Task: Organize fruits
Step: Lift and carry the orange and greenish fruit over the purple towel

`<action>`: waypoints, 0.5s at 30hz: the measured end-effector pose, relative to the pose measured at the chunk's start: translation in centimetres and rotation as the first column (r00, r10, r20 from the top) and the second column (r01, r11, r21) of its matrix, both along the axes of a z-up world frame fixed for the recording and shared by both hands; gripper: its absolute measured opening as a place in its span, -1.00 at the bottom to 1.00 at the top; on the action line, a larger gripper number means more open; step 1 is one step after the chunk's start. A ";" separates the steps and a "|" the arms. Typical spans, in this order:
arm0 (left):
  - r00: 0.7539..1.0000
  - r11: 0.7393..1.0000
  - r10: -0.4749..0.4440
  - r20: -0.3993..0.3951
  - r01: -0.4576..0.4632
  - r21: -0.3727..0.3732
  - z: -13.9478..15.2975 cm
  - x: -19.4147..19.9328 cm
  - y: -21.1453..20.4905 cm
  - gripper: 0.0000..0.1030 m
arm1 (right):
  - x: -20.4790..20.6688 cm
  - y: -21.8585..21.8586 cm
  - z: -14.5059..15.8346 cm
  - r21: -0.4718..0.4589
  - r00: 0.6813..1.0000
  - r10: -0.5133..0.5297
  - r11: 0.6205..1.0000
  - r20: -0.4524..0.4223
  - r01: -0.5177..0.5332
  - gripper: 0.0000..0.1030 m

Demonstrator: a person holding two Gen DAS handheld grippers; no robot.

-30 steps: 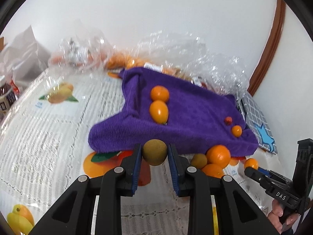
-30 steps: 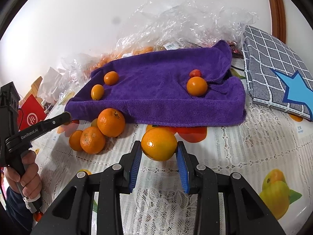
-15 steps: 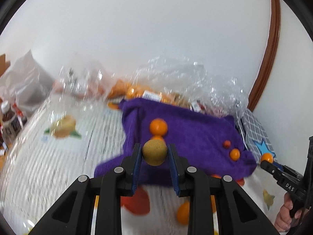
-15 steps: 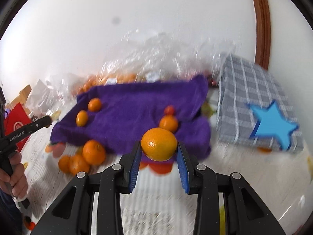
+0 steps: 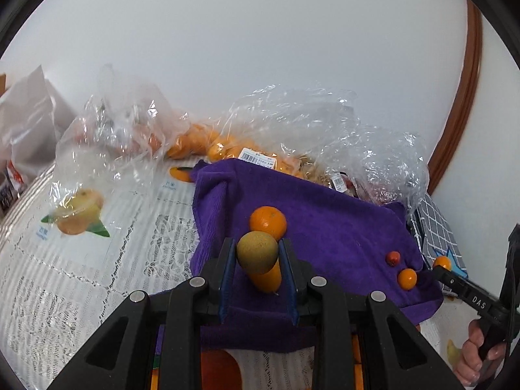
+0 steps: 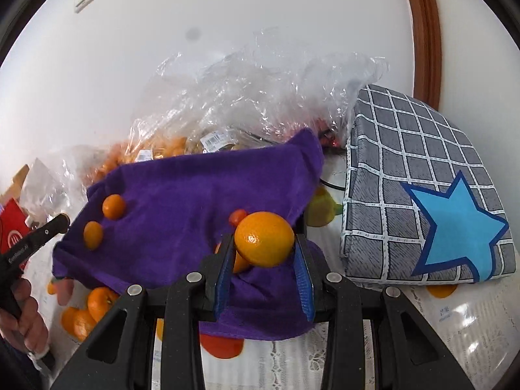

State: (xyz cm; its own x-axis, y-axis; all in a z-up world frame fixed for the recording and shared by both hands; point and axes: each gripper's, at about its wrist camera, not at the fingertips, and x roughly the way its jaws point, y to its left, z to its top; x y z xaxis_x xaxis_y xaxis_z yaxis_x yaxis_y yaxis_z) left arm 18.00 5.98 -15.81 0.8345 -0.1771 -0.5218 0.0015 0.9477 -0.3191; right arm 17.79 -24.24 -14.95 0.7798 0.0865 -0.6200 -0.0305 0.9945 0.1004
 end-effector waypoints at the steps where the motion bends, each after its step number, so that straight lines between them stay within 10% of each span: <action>1: 1.000 1.000 0.004 0.004 -0.004 -0.005 0.0 -0.1 0.1 -0.50 | 0.0 -0.2 -0.1 0.018 1.000 0.003 1.000 -0.003 -0.003 -0.31; 15: 0.998 1.000 -0.003 -0.068 0.004 0.008 -0.9 0.8 0.0 -0.50 | 0.5 1.0 -1.7 0.004 0.997 0.041 0.999 -0.060 -0.040 -0.31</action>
